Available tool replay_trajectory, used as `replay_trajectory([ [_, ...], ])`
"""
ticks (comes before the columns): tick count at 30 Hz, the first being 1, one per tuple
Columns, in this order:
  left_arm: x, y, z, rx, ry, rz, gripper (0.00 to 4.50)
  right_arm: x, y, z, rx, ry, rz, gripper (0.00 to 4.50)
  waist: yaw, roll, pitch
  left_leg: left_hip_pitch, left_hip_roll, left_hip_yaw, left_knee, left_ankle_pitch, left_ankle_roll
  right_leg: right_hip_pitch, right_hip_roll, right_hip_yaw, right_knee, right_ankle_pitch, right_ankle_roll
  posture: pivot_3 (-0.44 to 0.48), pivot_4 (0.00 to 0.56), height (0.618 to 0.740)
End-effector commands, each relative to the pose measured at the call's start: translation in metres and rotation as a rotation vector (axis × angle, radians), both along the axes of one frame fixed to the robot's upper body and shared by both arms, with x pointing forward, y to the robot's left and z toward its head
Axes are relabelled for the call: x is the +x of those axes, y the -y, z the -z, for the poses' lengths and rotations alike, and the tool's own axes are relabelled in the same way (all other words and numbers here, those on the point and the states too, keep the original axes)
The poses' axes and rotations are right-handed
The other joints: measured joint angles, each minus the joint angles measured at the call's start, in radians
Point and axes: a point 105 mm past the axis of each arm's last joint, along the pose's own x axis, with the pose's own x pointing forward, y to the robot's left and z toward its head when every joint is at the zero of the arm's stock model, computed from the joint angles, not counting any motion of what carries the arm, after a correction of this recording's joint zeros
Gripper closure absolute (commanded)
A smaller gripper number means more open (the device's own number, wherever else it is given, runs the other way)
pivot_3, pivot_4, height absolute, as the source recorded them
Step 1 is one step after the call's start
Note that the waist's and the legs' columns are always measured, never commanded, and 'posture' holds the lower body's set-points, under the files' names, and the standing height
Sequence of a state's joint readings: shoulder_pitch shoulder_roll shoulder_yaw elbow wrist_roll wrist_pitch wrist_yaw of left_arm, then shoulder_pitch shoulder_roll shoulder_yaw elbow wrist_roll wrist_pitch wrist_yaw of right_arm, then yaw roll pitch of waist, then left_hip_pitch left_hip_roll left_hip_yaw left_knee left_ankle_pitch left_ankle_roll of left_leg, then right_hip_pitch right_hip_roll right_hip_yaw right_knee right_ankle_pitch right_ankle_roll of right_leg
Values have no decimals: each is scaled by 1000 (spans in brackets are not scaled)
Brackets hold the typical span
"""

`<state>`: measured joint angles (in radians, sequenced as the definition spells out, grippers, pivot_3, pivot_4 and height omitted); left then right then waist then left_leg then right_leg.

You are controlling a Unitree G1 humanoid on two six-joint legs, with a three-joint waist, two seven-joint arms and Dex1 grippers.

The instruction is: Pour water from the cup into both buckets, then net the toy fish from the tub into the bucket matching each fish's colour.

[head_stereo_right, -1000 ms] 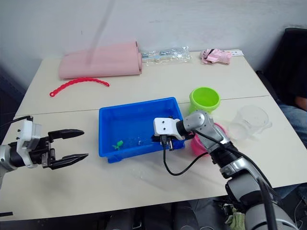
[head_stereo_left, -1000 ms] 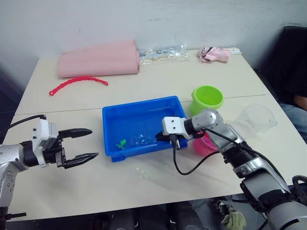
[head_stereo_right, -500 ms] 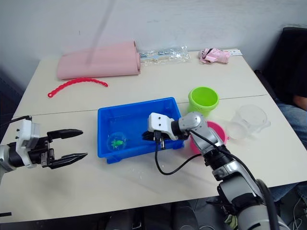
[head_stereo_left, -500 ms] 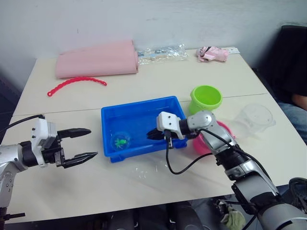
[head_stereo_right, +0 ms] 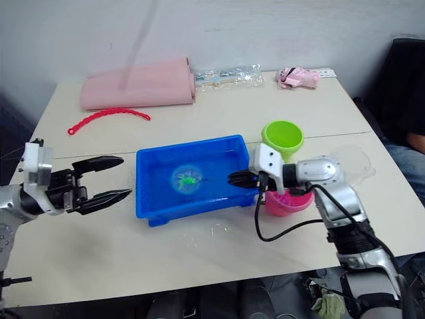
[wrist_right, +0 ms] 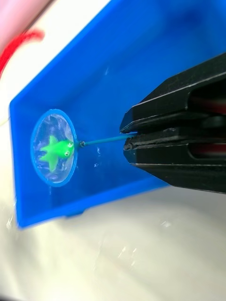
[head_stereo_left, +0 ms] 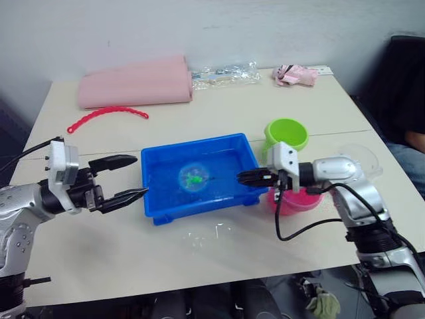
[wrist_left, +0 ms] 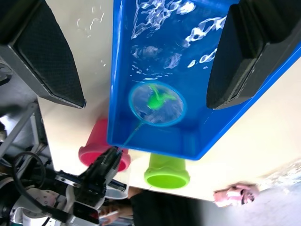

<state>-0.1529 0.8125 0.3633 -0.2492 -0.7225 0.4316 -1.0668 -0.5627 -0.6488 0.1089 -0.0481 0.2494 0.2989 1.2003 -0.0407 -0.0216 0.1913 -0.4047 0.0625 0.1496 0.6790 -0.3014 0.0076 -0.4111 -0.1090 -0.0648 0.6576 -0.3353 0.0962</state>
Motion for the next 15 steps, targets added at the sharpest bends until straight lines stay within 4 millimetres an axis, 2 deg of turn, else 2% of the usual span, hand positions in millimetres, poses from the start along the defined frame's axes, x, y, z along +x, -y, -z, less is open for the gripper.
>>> replay_trajectory([
  [1,3,15,-6,-19,36,51,31,-6,9,-21,51,44,30,4500,7,0,0,0,0,0,0,0,0,0,0,0,0,0,0,0,150,740],
  [10,20,39,-8,-87,47,108,31,-20,42,-56,151,40,140,4500,15,0,0,0,1,0,1,0,0,0,3,0,0,0,0,0,150,740],
  [12,28,43,-15,-133,86,100,31,-17,62,-70,177,67,226,4500,17,0,0,0,1,0,2,0,1,0,3,1,0,0,0,0,150,740],
  [15,37,49,-21,-188,115,87,31,-11,86,-82,198,101,331,4500,19,0,0,0,0,0,3,0,1,1,3,0,0,0,1,0,150,740],
])
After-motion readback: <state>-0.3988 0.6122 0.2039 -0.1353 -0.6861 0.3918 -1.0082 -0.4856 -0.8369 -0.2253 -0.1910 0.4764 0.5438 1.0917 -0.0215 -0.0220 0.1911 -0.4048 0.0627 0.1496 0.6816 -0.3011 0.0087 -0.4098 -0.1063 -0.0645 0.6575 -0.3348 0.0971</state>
